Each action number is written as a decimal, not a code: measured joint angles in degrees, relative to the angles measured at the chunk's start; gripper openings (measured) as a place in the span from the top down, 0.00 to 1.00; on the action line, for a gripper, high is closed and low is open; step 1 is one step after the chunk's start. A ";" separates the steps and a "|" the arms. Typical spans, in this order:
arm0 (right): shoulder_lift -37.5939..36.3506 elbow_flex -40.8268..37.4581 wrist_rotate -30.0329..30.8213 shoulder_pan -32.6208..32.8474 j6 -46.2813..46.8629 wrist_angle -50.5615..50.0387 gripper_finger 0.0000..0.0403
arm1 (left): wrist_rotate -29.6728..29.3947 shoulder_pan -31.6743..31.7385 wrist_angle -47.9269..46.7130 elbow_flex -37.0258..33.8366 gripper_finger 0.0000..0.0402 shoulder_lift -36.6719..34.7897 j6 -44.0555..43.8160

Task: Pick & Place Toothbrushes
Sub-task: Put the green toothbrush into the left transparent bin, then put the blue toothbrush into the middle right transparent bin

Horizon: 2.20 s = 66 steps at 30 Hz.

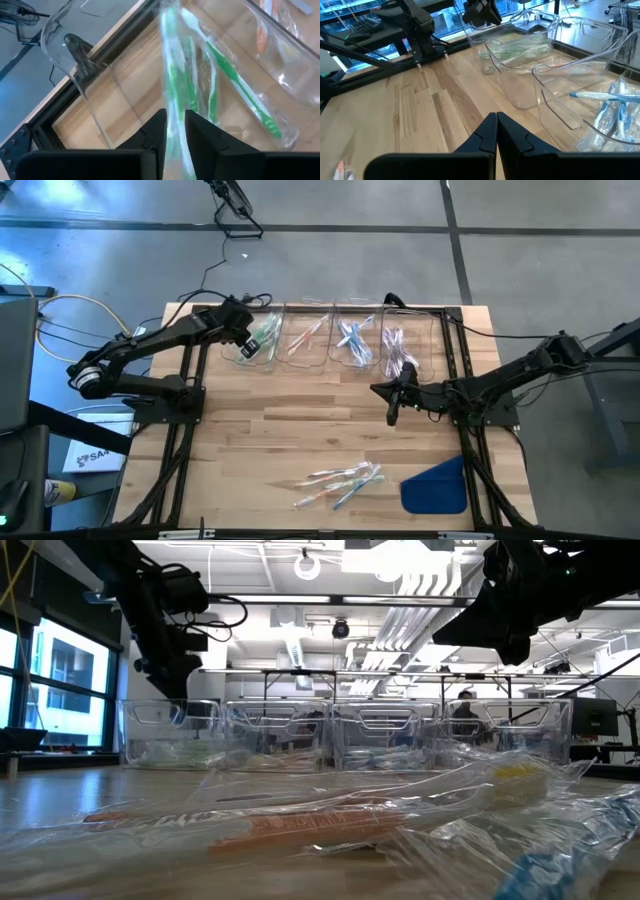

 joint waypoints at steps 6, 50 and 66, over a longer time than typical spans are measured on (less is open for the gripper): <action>0.00 0.00 -0.02 0.00 0.00 0.02 0.99 | 0.55 0.00 0.20 0.00 0.76 0.00 1.07; -0.02 0.00 -7.30 0.02 -1.55 10.41 0.99 | 5.95 -40.30 22.37 0.07 0.72 0.44 19.37; -0.02 0.02 -7.32 0.00 -0.63 4.98 0.99 | 5.76 -40.15 22.26 0.07 0.72 0.44 22.35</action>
